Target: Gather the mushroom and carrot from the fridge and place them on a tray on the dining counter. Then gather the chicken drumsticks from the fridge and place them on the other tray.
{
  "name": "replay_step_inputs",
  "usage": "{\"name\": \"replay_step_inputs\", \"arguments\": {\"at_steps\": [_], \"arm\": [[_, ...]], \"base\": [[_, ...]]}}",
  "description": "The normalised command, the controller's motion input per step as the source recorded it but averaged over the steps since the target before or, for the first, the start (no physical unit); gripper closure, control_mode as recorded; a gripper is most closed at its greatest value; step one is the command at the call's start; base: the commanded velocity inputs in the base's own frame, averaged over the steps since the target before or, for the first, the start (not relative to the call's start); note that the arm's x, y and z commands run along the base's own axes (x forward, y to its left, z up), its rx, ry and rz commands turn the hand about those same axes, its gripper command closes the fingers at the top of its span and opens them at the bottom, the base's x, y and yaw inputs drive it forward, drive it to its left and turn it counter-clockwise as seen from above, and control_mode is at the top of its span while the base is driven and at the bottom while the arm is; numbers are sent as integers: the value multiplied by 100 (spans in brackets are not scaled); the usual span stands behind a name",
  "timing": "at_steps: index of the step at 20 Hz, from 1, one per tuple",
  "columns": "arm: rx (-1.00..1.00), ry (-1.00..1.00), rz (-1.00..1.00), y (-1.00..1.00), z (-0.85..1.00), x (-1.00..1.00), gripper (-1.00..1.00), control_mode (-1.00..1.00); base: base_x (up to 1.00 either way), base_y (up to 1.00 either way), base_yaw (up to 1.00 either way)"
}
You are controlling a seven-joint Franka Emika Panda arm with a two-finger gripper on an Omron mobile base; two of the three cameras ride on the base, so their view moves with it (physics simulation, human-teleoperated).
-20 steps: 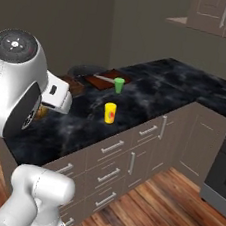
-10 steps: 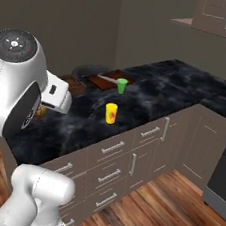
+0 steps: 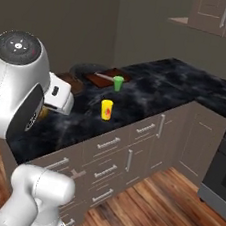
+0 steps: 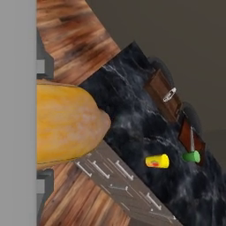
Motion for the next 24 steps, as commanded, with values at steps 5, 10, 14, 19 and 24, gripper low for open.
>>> {"name": "replay_step_inputs", "arguments": {"at_steps": [5,10,14,19,24], "arm": [[0,0,0,0,0,0,100,100],[0,0,0,0,0,0,100,100],[0,0,0,0,0,0,100,100],[0,0,0,0,0,0,100,100],[0,0,0,0,0,0,100,100]], "base": [[41,76,-19],[6,77,-23],[-50,96,-37],[-33,100,-34],[28,100,-35]]}}
